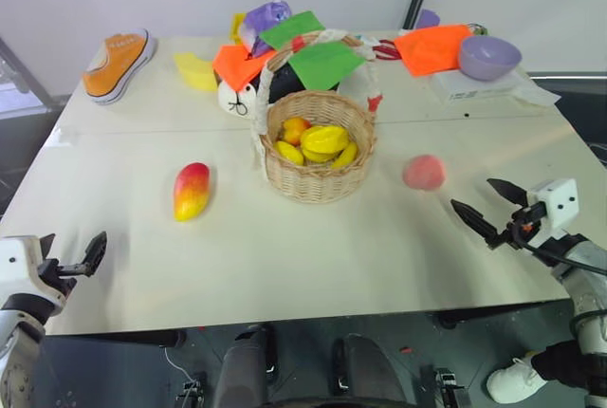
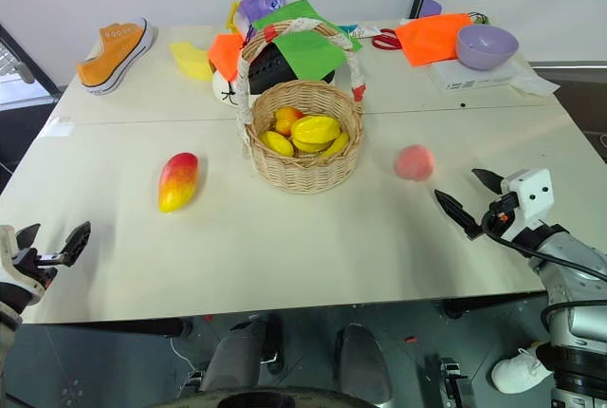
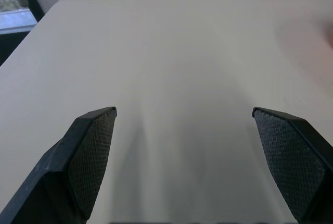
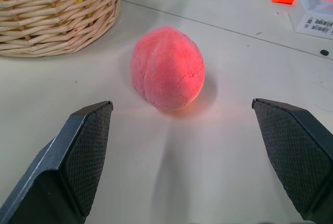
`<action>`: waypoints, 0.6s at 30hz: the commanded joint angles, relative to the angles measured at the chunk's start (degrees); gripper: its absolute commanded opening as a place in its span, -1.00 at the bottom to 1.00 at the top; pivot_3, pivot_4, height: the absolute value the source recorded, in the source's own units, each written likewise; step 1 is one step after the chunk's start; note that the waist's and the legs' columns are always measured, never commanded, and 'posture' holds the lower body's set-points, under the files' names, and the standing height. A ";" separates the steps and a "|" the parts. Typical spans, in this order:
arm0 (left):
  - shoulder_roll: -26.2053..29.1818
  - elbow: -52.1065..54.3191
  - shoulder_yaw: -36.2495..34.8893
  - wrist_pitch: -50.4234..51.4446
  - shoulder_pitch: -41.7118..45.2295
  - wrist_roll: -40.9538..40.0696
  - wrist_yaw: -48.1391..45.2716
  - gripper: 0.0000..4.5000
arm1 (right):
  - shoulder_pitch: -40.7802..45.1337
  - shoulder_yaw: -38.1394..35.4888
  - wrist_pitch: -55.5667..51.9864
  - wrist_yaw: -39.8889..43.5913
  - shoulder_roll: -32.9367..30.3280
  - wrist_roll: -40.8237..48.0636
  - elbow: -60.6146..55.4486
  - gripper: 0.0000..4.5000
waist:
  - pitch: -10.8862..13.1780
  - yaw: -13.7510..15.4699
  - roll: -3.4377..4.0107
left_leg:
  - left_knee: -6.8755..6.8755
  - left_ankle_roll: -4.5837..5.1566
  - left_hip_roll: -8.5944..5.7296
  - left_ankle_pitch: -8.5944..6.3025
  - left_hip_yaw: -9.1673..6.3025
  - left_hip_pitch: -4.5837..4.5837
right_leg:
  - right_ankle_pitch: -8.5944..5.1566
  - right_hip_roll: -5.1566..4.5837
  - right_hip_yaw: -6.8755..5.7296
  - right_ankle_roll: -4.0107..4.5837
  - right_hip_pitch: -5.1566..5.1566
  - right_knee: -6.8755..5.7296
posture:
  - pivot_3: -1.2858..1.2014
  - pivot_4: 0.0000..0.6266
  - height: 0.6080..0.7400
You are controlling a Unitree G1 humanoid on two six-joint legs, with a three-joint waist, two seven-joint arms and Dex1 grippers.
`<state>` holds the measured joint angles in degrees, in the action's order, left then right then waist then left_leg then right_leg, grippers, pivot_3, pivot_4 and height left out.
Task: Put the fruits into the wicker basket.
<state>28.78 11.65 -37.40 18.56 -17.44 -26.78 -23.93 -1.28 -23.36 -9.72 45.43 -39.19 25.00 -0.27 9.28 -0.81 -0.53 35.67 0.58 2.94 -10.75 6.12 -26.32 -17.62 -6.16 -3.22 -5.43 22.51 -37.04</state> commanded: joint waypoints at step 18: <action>0.96 18.25 12.31 14.96 15.40 -1.38 10.26 1.00 | 4.20 6.77 -10.20 3.70 -2.25 8.83 -21.54 0.99 | 0.00 0.32 0.00 | 0.04 0.03 -0.02 0.03 -0.01 -0.01 | 0.01 0.04 -0.03 -0.02 -0.29 -0.07 | 0.03 -0.52 0.90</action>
<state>28.88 26.67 -25.88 31.00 -3.68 -28.15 -15.97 2.54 -16.85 -18.05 48.31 -40.30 31.09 -17.14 9.28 -0.49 -0.54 35.71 0.62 2.92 -10.72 6.11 -26.32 -17.60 -6.10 -3.25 -5.45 22.21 -37.11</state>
